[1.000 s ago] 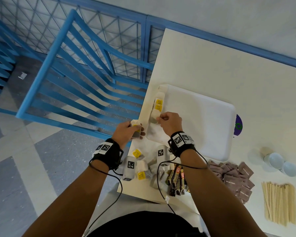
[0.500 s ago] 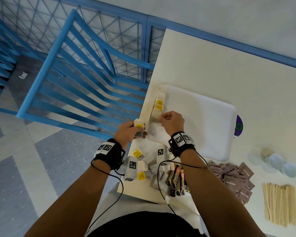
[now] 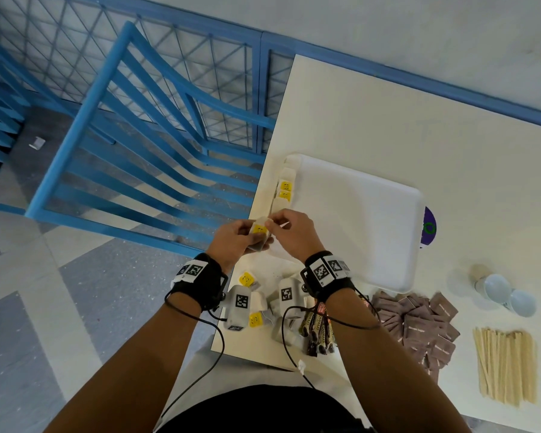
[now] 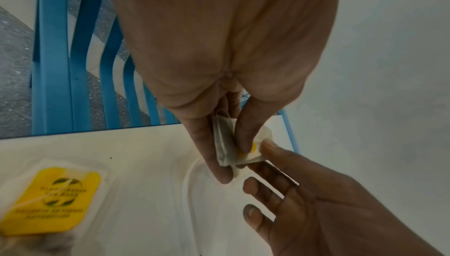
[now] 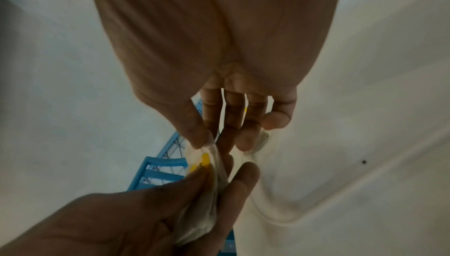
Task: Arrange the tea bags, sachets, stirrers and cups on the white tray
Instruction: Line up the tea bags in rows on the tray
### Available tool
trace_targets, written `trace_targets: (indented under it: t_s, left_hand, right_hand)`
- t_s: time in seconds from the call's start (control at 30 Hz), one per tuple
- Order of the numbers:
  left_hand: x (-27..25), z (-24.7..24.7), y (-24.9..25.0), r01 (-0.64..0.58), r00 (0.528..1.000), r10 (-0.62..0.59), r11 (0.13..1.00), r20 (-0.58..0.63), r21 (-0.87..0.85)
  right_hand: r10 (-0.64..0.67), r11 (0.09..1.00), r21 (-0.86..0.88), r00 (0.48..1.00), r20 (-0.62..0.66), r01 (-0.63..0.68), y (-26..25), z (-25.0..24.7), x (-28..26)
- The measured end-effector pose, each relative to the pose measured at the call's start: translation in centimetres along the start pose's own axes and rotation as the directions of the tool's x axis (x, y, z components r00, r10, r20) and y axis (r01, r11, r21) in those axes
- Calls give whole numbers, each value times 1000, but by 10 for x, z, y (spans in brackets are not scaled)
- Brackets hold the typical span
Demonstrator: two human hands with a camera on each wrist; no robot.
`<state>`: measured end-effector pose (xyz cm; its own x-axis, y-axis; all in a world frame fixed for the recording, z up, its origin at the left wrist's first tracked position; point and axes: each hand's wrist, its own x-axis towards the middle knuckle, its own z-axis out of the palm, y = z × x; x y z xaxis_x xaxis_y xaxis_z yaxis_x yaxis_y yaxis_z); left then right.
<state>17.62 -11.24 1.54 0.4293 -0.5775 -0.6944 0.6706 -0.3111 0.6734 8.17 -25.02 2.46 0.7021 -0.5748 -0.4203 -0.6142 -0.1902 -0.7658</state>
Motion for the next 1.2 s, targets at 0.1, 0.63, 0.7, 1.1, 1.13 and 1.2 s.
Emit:
trace_targets:
  t_s: [0.1,0.63,0.7,1.1,1.13,1.2]
  left_hand:
    - [-3,-1,-1,4,1000,-4,1000,11,-8]
    - [-3,-9,-9,55,998,-51,995,-47,80]
    - [-4,-13,-9,63,996,-56,991,-62,117]
    - [-7,-18,-7,36,995,-16,979,-99,201]
    - [-6,-18,-7,37,995,-17,980,-102,194]
    - [-5,-17,-7,39,994,-20,983,-109,178]
  right_hand:
    - [6,1000,10,998,-55,-6,-2,-3,3]
    - [171,985,35,978,-122,-168,23,-7,9]
    - [174,985,17,977,-126,-173,24,-6,12]
    - [172,978,-84,964,-203,-192,19,-5,22]
    - [178,977,-76,962,-209,-198,20,-5,22]
    - [191,976,-62,957,-217,-209,20,-5,22]
